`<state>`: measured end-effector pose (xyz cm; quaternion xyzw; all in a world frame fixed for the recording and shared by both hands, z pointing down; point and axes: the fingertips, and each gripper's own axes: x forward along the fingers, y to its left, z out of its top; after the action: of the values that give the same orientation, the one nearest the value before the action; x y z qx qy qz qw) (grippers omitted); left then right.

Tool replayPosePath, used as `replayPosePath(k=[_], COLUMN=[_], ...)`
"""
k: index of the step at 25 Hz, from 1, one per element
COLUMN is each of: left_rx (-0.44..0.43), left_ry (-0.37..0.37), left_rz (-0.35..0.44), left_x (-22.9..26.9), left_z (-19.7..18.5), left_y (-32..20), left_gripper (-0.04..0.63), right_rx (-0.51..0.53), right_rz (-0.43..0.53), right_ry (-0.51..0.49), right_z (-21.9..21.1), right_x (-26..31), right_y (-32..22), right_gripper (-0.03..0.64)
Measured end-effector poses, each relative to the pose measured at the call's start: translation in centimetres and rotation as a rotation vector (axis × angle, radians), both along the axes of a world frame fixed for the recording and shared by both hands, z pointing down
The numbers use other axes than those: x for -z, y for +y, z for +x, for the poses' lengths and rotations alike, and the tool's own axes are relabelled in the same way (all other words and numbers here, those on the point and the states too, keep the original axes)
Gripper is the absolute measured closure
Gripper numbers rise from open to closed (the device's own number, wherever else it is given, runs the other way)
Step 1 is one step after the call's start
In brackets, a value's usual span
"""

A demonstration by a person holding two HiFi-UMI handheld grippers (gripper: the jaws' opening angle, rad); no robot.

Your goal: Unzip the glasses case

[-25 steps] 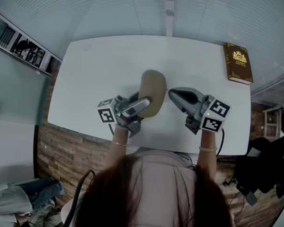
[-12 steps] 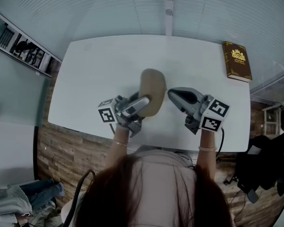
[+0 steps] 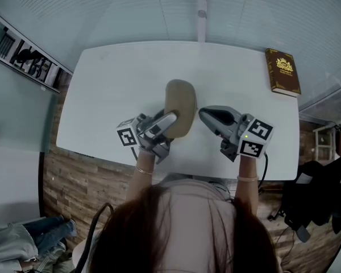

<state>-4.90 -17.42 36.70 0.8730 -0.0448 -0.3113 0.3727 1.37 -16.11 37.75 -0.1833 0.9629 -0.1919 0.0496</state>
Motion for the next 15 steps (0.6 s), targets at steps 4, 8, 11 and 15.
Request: replayPosePath(k=[4, 8, 11, 15], left_rx=[0.002, 0.019, 0.021, 0.042], left_ry=[0.001, 0.006, 0.016, 0.018], left_rz=[-0.012, -0.028, -0.034, -0.048], left_x=[-0.4, -0.2, -0.3, -0.5], left_z=[-0.2, -0.2, -0.4, -0.6], left_y=[-0.2, -0.5, -0.7, -1.3], left_gripper=[0.307, 0.307, 0.307, 0.305], right_rx=[0.0, 0.005, 0.009, 0.017], right_rz=[-0.007, -0.012, -0.018, -0.026], right_ry=[0.001, 0.004, 0.005, 0.012], right_z=[-0.1, -0.3, -0.4, -0.7], right_x=[-0.2, -0.3, -0.5, -1.0], right_y=[0.1, 0.2, 0.1, 0.0], right_gripper=[0.611, 0.611, 0.612, 0.611])
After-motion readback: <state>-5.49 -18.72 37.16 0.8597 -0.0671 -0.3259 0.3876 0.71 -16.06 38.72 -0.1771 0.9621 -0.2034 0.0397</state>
